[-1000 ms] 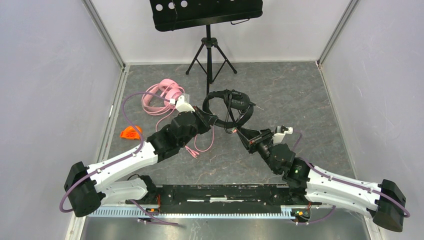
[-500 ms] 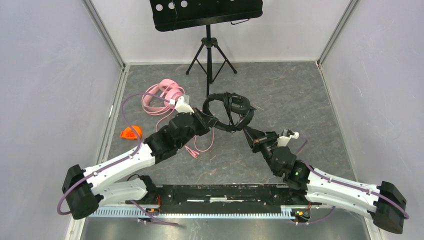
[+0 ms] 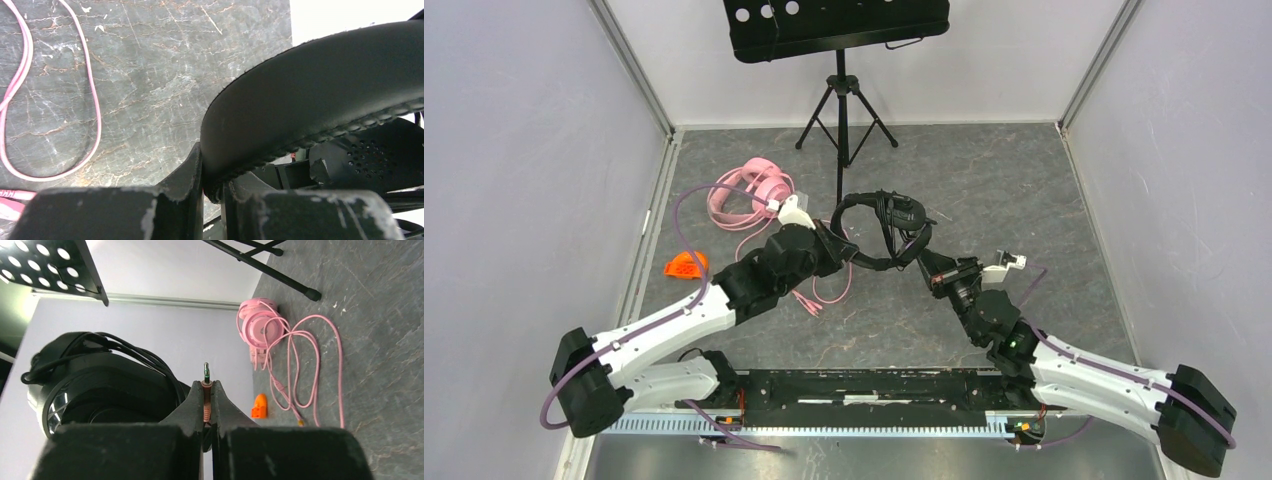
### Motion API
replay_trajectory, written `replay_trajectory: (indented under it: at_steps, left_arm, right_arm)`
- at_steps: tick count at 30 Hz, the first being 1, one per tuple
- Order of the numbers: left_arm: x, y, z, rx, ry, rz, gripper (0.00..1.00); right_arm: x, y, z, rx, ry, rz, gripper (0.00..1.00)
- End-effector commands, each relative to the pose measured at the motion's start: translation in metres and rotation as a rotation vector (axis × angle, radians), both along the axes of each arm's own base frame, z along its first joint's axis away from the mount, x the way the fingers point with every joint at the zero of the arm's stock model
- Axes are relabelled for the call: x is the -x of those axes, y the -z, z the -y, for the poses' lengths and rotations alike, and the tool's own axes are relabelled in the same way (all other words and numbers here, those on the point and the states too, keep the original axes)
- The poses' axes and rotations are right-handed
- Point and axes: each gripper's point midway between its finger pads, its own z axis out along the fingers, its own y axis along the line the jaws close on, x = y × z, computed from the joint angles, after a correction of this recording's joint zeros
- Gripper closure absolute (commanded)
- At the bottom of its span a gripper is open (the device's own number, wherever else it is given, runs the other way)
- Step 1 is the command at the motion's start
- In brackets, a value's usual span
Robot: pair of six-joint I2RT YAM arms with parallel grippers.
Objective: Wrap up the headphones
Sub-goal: Place the headphones at the center of the board.
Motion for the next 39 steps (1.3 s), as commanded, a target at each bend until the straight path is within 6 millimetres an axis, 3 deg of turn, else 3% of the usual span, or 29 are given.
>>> replay_trajectory:
  at_steps: [1, 9, 16, 18, 27, 31, 39]
  left_arm:
    - [0.013, -0.019, 0.02, -0.017, 0.156, 0.009, 0.98]
    - [0.017, 0.016, 0.021, -0.068, 0.281, -0.103, 0.98]
    - [0.005, 0.056, 0.015, -0.089, 0.267, -0.214, 0.98]
    - [0.0, 0.069, 0.015, -0.099, 0.279, -0.256, 0.98]
    - [-0.017, 0.133, 0.013, -0.181, 0.31, -0.418, 0.98]
    - [-0.025, 0.152, 0.015, -0.181, 0.302, -0.47, 0.98]
    - [-0.044, 0.165, 0.029, -0.106, 0.258, -0.505, 0.98]
  right_arm:
    - [-0.006, -0.017, 0.004, 0.063, 0.016, 0.113, 1.0]
    - [-0.002, 0.006, 0.016, 0.206, 0.027, 0.186, 1.0]
    - [-0.008, 0.05, 0.029, 0.352, 0.059, 0.139, 1.0]
    - [-0.009, 0.074, 0.038, 0.397, 0.075, 0.103, 1.0]
    - [-0.015, 0.12, 0.066, 0.545, 0.142, 0.032, 1.0]
    - [-0.021, 0.14, 0.069, 0.606, 0.142, -0.029, 1.0]
    - [-0.029, 0.161, 0.052, 0.474, 0.079, -0.115, 0.95]
